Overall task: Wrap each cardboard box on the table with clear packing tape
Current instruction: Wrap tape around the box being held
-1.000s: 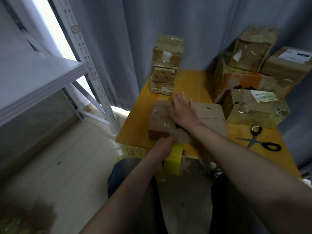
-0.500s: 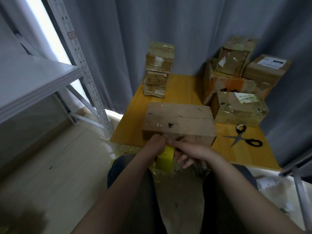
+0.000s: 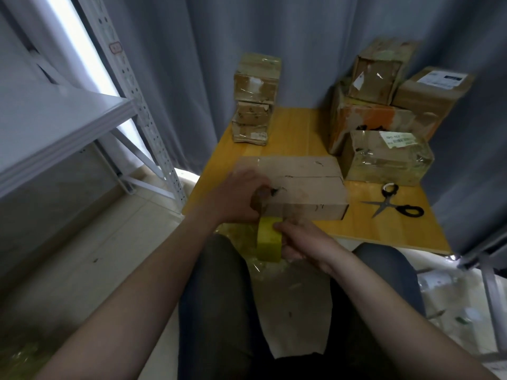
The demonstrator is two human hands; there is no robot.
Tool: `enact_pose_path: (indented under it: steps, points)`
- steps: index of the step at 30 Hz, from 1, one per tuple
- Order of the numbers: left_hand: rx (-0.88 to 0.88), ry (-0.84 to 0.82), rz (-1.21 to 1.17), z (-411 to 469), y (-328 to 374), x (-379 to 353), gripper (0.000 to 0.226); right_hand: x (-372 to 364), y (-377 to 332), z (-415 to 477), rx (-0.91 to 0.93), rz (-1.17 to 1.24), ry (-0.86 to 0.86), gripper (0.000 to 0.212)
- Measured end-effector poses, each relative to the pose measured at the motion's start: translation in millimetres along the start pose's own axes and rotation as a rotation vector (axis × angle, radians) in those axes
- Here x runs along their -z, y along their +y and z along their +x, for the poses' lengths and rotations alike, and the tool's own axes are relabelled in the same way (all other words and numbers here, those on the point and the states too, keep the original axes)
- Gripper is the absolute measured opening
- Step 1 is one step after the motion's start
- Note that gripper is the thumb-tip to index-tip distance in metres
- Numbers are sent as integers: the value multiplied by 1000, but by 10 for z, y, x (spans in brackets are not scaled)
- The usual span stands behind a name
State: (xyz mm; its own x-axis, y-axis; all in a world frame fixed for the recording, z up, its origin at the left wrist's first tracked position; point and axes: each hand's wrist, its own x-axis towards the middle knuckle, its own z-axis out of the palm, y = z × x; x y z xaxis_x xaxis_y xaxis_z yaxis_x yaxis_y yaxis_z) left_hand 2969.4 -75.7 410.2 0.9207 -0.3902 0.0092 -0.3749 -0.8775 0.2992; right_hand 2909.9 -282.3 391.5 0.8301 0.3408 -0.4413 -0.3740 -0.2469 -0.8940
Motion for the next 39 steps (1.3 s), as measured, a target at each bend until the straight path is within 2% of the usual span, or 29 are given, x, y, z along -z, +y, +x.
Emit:
enact_pose_path:
  steps: [1, 3, 5, 7, 9, 13, 16, 20, 24, 27, 32, 36, 39]
  points:
    - [-6, -41, 62, -51, -3, -99, 79, 28, 25, -53, 26, -127, -1, 26]
    - [1, 6, 241, -167, 30, -303, 78, 87, 72, -157, 23, -186, -6, 25]
    - [-7, 199, 445, -262, 95, -530, 62, 140, 99, -245, 4, -130, -24, 23]
    - [-39, 382, 504, -292, 128, -704, 47, 161, 109, -297, 6, -65, -53, 22]
    - [-63, 448, 482, -264, 110, -743, 45, 154, 113, -325, 20, -55, -81, 26]
    - [-5, 301, 334, -197, 169, -431, 71, 186, 71, -257, 157, -239, 57, 28]
    - [79, 230, 156, -116, 250, -34, 86, 216, -71, -294, 358, -143, 155, 23]
    - [53, 318, 11, 7, 255, 369, 69, 226, -398, -429, 649, -53, 232, 20]
    - [39, 411, 30, 94, 234, 505, 74, 243, -664, -336, 756, -53, 343, 27]
    - [92, 345, 9, 149, 220, 486, 73, 253, -667, -272, 764, -94, 370, 26]
    - [126, 305, -72, 213, 158, 588, 75, 251, -373, -255, 613, -80, 345, 30]
    - [121, 261, -46, 256, 155, 610, 77, 228, -147, -96, 526, -62, 355, 40]
    - [157, 232, -45, 280, 162, 647, 79, 238, -152, 24, 482, -24, 330, 36]
